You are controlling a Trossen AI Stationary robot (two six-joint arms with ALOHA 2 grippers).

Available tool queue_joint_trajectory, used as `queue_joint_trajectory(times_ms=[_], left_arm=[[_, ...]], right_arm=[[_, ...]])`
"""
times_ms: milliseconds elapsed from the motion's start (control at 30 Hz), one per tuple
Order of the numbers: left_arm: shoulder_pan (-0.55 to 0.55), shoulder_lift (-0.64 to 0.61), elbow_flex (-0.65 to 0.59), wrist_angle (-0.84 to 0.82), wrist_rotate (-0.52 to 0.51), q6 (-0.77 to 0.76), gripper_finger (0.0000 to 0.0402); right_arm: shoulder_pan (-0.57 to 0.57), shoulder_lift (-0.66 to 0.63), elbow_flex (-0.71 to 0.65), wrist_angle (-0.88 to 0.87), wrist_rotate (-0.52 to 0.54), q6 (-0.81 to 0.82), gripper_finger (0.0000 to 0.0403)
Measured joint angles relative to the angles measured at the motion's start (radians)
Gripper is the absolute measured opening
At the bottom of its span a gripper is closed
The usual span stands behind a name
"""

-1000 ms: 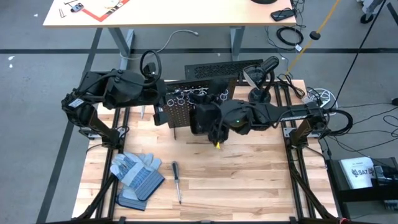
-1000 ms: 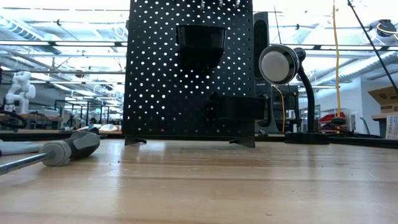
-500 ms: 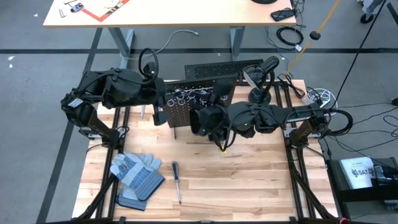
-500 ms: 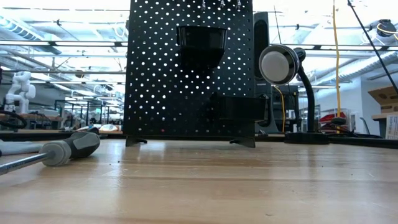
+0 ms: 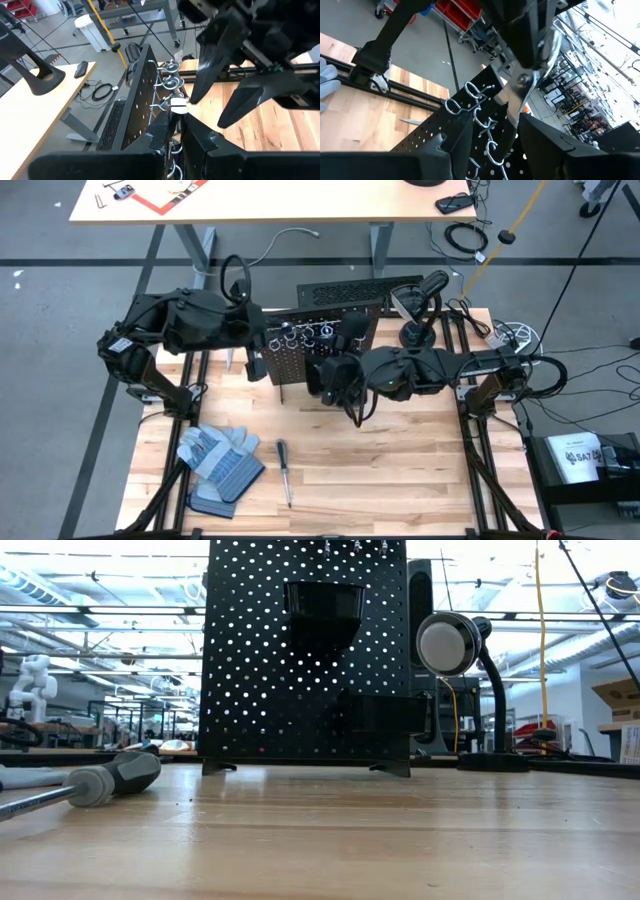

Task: Hang tools onto peg board
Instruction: Hang the black pliers on the black pegboard

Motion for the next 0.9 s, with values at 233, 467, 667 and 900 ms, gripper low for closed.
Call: queue_joint_trajectory(times_ms=[233, 467, 667, 900], left_arm=[[-0.004, 0.0, 0.0, 0.006, 0.0, 0.003, 0.0035], [-0.013, -0.005, 0.0, 0.0, 0.005, -0.023, 0.0035], [-0.013, -0.006, 0.0, -0.003, 0.017, -0.033, 0.0035], [-0.012, -0.006, 0.0, -0.009, 0.029, -0.046, 0.0035]], right_arm=[[0.0, 0.0, 0.0, -0.021, 0.0, 0.014, 0.0156], [0.0, -0.001, 0.0, -0.021, 0.0, 0.019, 0.0155], [-0.012, -0.001, 0.0, 0.009, -0.009, -0.016, 0.0155], [-0.074, -0.002, 0.0, 0.04, -0.135, -0.005, 0.0155]])
